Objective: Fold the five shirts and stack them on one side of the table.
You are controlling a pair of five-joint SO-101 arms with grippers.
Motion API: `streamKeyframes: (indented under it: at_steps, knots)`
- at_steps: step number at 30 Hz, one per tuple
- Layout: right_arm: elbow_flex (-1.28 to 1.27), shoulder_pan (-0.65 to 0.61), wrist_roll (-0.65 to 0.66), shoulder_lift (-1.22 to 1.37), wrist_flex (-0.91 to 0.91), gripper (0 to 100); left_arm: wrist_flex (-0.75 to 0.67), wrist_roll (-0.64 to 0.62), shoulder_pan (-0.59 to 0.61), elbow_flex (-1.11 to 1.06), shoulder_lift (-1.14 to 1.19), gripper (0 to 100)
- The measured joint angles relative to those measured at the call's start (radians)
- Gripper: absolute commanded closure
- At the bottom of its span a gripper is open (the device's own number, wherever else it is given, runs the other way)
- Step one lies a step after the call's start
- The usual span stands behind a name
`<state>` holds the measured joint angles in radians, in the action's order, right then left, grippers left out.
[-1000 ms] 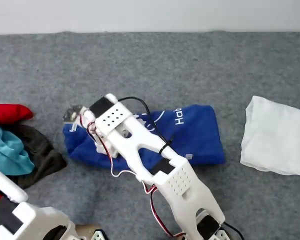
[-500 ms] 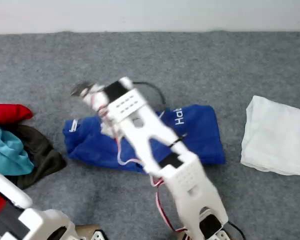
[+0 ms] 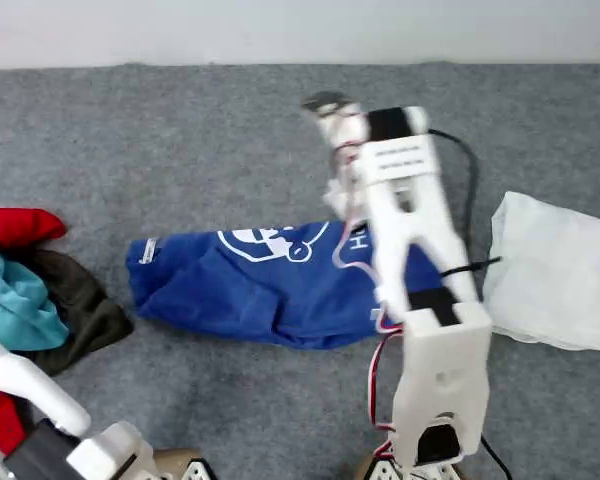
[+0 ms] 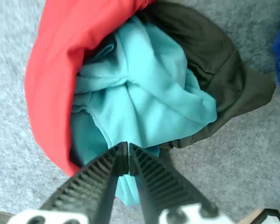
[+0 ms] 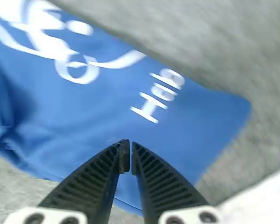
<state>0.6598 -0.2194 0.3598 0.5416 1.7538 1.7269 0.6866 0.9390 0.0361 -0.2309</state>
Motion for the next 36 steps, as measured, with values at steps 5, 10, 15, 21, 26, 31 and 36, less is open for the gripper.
streamKeyframes:
  at_steps: [5, 10, 15, 21, 26, 31, 36]
  knots:
    - [-0.06, 0.074, -0.011, -0.015, 0.0, 74.9, 0.0, 0.0, -0.048, -0.003, -0.046, 99]
    - [-0.236, 0.086, -0.06, -0.118, 0.0, 74.9, 0.002, 0.0, -0.066, -0.074, -0.08, 99]
    - [-0.425, 0.14, -0.11, -0.163, -0.094, 74.9, 0.003, 0.0, -0.066, -0.121, -0.101, 98]
    - [-0.609, 0.153, -0.143, -0.163, -0.275, 74.9, 0.003, 0.0, -0.066, -0.126, -0.104, 98]
    - [-0.712, 0.152, -0.187, -0.163, -0.431, 75.0, 0.003, -0.014, -0.066, -0.126, -0.104, 98]
    - [-0.778, 0.141, -0.227, -0.164, -0.52, 75.2, 0.003, -0.051, -0.1, -0.126, -0.104, 98]
    - [-0.779, 0.137, -0.227, -0.141, -0.535, 90.5, 0.003, -0.098, -0.17, -0.126, -0.104, 98]
